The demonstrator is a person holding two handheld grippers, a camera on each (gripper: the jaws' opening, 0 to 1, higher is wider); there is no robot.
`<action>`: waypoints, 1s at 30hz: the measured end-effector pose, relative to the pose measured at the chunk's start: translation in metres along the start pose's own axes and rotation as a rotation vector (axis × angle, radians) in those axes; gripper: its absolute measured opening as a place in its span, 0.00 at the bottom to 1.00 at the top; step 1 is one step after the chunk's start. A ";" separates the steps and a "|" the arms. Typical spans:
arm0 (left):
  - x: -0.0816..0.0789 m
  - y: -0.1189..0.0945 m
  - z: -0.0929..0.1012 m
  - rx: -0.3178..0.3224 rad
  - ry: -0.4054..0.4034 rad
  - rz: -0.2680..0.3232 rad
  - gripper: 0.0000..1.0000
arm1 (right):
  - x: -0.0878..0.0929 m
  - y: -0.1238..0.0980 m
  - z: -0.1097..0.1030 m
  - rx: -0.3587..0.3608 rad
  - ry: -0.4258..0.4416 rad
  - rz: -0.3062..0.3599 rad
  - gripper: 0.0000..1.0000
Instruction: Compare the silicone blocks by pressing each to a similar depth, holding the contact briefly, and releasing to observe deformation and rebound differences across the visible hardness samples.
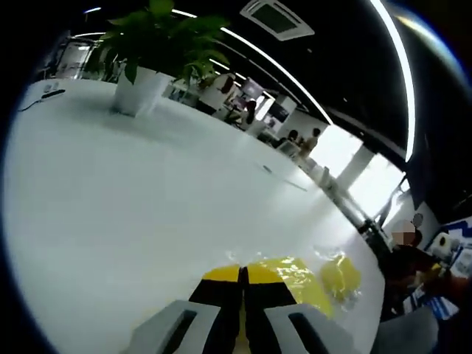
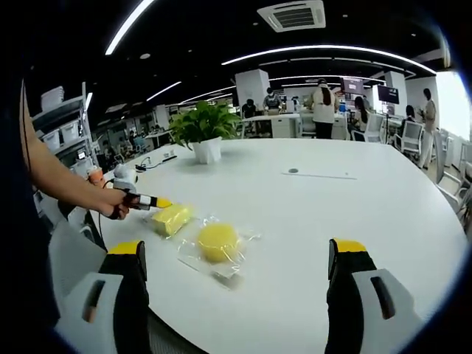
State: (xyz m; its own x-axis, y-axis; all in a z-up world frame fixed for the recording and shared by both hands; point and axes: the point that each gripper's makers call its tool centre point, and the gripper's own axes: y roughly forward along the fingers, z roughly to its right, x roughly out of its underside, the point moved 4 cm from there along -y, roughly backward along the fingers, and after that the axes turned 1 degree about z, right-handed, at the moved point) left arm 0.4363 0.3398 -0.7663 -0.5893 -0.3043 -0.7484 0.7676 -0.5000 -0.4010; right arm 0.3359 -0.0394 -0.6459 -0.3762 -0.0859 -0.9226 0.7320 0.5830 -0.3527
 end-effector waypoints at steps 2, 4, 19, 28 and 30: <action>0.001 0.000 -0.001 -0.002 -0.013 0.002 0.00 | 0.001 0.002 0.000 -0.001 0.004 -0.001 0.96; 0.000 -0.001 -0.001 -0.003 -0.024 0.002 0.00 | 0.001 0.004 -0.001 -0.005 0.003 -0.003 0.96; -0.004 -0.016 -0.016 -0.063 0.055 -0.014 0.48 | 0.001 0.006 -0.006 -0.025 0.004 0.003 0.96; -0.020 -0.043 -0.003 -0.059 0.190 0.012 0.90 | -0.001 0.005 0.001 -0.010 0.013 0.017 0.96; -0.022 -0.048 0.002 -0.050 0.223 0.002 0.93 | -0.002 0.006 0.003 -0.009 0.017 0.022 0.96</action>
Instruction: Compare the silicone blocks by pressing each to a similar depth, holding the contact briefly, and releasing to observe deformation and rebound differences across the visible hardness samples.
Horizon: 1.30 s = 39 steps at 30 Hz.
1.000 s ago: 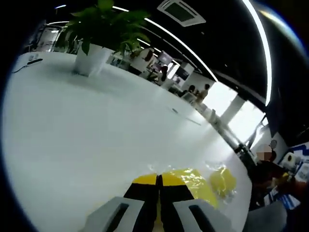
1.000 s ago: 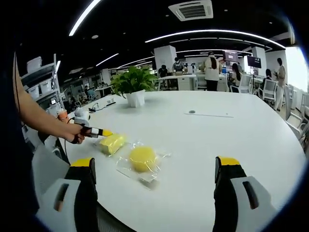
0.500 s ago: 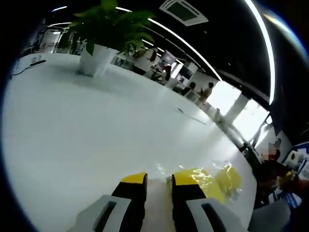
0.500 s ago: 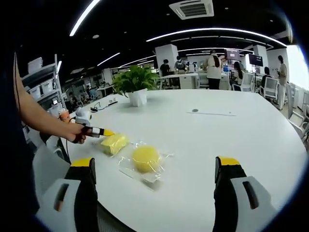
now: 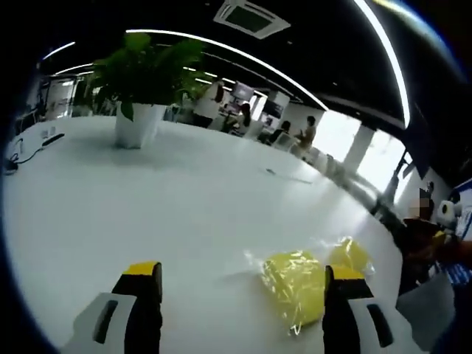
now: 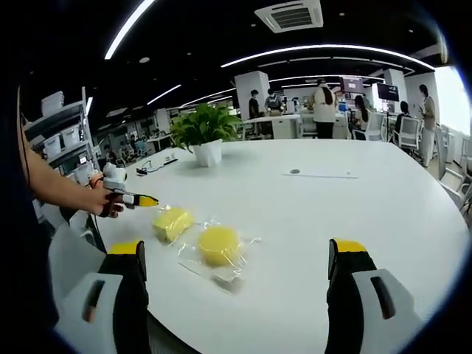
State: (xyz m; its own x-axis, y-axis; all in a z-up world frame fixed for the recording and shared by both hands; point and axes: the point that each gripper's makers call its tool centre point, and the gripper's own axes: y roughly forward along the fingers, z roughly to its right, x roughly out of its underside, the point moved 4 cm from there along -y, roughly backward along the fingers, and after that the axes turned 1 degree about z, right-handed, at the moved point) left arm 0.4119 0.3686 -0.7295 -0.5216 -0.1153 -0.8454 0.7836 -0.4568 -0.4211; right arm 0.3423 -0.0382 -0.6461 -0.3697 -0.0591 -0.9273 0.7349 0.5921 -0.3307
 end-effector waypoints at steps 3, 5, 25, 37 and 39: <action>-0.004 -0.010 0.006 0.022 0.038 -0.001 0.95 | -0.001 0.001 0.001 0.000 -0.002 0.002 0.96; -0.006 -0.017 0.010 0.022 0.056 0.000 0.98 | -0.001 0.001 0.002 -0.002 -0.004 0.003 0.96; -0.034 -0.106 0.038 -0.012 0.065 0.097 1.00 | 0.005 -0.002 0.013 -0.002 -0.039 -0.034 0.96; -0.034 -0.107 0.062 0.027 0.149 0.051 1.00 | 0.010 -0.005 0.017 0.009 -0.018 -0.054 0.96; -0.034 -0.108 0.064 0.028 0.132 0.050 1.00 | 0.015 -0.007 0.017 0.010 -0.023 -0.067 0.96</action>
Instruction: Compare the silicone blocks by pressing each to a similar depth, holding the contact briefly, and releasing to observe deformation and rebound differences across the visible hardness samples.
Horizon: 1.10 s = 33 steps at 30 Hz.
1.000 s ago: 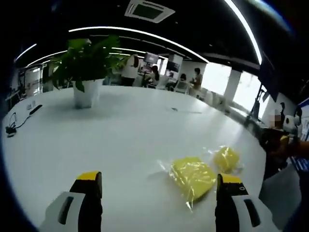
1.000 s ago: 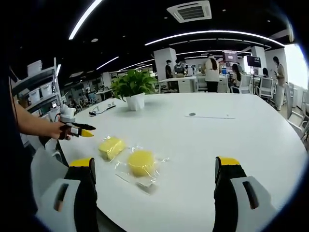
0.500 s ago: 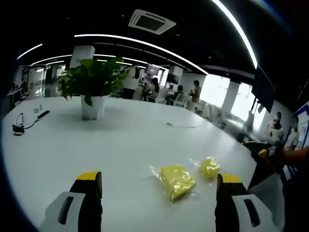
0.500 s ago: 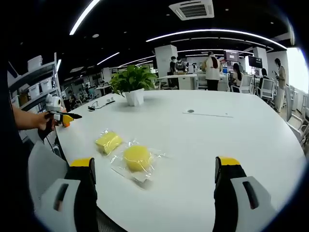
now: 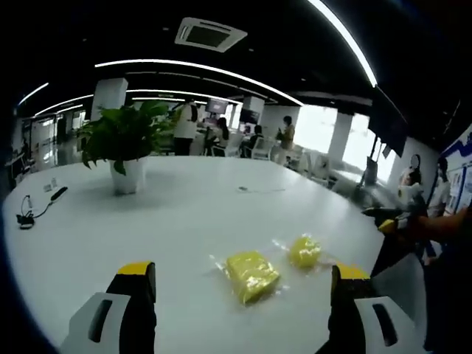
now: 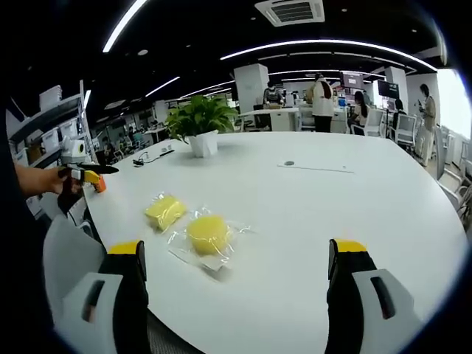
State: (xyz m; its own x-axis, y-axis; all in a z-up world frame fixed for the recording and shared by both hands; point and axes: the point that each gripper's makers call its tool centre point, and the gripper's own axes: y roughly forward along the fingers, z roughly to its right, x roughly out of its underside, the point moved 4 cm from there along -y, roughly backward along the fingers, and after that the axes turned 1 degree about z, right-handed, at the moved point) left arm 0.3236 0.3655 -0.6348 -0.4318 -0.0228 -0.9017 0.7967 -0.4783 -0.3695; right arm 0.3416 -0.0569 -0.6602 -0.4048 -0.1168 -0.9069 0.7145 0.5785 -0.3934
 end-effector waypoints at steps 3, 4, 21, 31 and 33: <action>0.000 -0.001 0.002 -0.008 0.001 -0.009 1.00 | 0.008 -0.004 0.000 0.001 0.004 -0.029 0.96; -0.001 -0.001 0.002 -0.009 0.005 -0.007 1.00 | 0.008 -0.005 0.000 -0.003 0.021 -0.023 0.96; -0.017 0.058 0.042 0.100 -0.130 -0.079 1.00 | 0.008 0.001 -0.002 -0.022 0.046 -0.023 0.96; -0.019 0.096 0.058 0.142 -0.105 -0.124 0.98 | 0.010 0.002 -0.003 -0.032 0.046 -0.027 0.96; -0.020 0.103 0.058 0.149 -0.120 -0.127 0.98 | 0.012 0.001 -0.002 -0.031 0.048 -0.030 0.96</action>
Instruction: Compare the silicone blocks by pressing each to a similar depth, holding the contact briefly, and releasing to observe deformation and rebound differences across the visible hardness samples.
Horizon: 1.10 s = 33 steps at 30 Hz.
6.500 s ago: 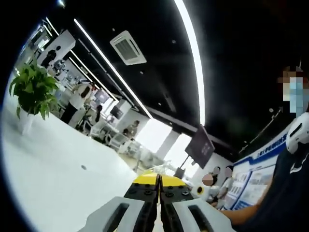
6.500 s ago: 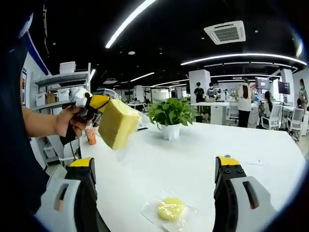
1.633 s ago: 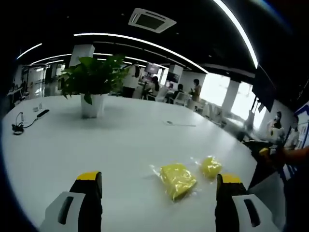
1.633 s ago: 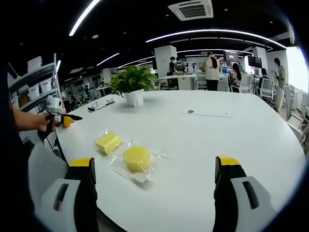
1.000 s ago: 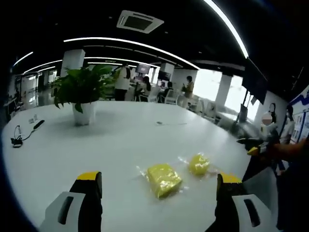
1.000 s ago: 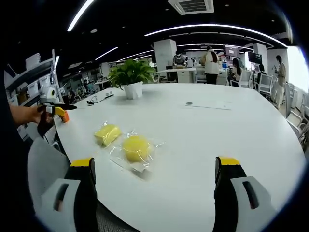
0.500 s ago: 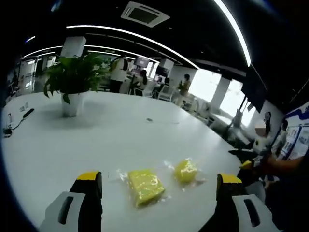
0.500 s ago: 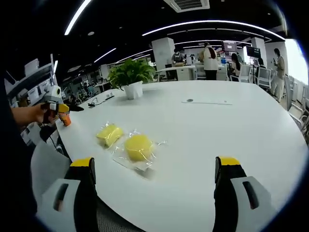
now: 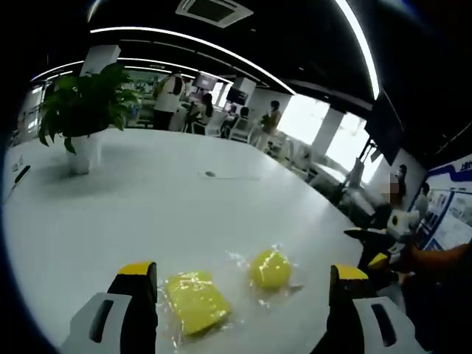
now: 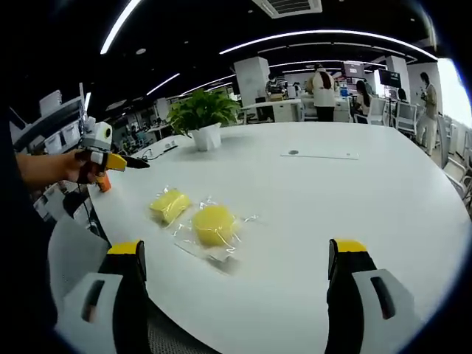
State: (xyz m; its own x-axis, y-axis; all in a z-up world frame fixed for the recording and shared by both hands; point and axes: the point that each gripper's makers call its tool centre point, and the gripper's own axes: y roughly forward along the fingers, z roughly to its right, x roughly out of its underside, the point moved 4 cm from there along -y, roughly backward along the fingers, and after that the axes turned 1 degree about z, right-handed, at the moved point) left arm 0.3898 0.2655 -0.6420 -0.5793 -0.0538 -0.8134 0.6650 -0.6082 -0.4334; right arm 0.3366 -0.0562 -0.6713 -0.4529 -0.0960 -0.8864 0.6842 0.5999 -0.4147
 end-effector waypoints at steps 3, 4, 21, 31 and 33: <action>-0.002 0.008 0.000 0.005 -0.020 -0.005 0.98 | 0.001 -0.001 0.003 0.008 0.006 0.002 0.96; -0.003 0.011 -0.001 0.003 -0.023 -0.006 0.98 | 0.001 -0.001 0.003 0.012 0.010 0.005 0.96; 0.003 0.073 -0.007 0.046 -0.126 -0.058 0.92 | -0.003 -0.010 0.002 0.047 0.023 0.027 0.96; 0.015 0.103 -0.010 0.080 -0.270 -0.096 0.91 | 0.002 -0.010 0.006 0.056 0.046 0.025 0.96; 0.016 0.108 -0.011 0.082 -0.296 -0.092 0.90 | 0.005 -0.009 0.004 0.047 0.048 0.016 0.96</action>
State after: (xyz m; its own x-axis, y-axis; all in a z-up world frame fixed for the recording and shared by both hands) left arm 0.4582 0.2078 -0.7061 -0.7549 -0.2166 -0.6190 0.5706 -0.6823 -0.4571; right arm 0.3306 -0.0648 -0.6725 -0.4677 -0.0482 -0.8826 0.7171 0.5630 -0.4108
